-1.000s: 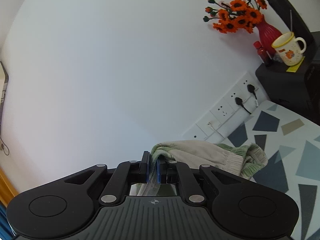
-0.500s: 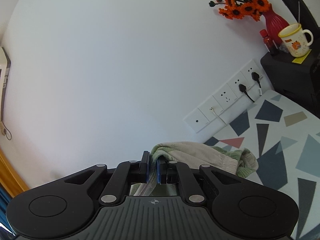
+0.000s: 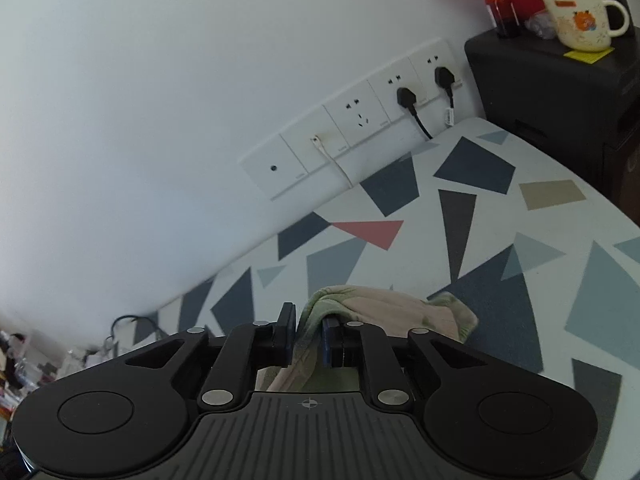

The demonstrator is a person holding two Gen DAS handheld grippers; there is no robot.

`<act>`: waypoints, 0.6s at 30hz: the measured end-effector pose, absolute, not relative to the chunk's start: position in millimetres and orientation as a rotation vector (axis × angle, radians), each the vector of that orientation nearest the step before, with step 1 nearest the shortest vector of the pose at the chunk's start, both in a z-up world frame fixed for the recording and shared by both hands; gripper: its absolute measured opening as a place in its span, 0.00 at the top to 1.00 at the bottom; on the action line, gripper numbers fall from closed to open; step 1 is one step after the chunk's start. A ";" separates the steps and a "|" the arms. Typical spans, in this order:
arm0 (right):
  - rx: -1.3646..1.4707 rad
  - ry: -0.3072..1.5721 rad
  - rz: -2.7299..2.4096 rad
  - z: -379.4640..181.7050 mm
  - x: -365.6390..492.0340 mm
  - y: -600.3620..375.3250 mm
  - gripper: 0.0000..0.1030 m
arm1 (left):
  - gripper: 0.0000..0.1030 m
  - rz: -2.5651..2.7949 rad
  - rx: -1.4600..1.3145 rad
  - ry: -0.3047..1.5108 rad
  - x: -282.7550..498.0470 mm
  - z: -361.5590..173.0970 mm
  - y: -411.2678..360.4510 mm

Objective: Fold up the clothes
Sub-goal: 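Lower the pants onto the table and open both grippers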

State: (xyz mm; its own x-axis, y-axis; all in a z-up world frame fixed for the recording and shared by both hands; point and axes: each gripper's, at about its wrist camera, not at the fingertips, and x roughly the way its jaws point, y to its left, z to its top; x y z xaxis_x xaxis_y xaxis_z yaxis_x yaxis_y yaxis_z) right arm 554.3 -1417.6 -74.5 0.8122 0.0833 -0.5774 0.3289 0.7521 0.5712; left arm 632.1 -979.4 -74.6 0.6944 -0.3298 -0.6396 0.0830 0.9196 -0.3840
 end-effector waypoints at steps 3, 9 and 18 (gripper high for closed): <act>0.787 0.623 -0.202 -93.6 600.5 -1424.9 0.51 | 0.88 -0.201 -0.290 0.881 678.8 -102.8 -987.8; 0.761 0.576 -0.269 -100.2 592.7 -1449.8 0.42 | 0.71 -0.205 -0.342 1.010 713.8 -134.3 -966.1; 0.588 0.783 -0.355 -163.9 585.8 -1462.1 0.44 | 0.38 -0.230 -0.383 1.029 696.3 -120.3 -931.5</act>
State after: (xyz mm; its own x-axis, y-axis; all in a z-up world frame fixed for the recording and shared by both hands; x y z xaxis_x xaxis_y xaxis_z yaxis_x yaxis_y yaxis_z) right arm 585.8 -1462.1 -163.9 0.6625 -0.0840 -0.7443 0.5046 0.7844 0.3606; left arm 696.3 -931.5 -120.3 0.5001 -0.3620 -0.7866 0.0073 0.9101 -0.4143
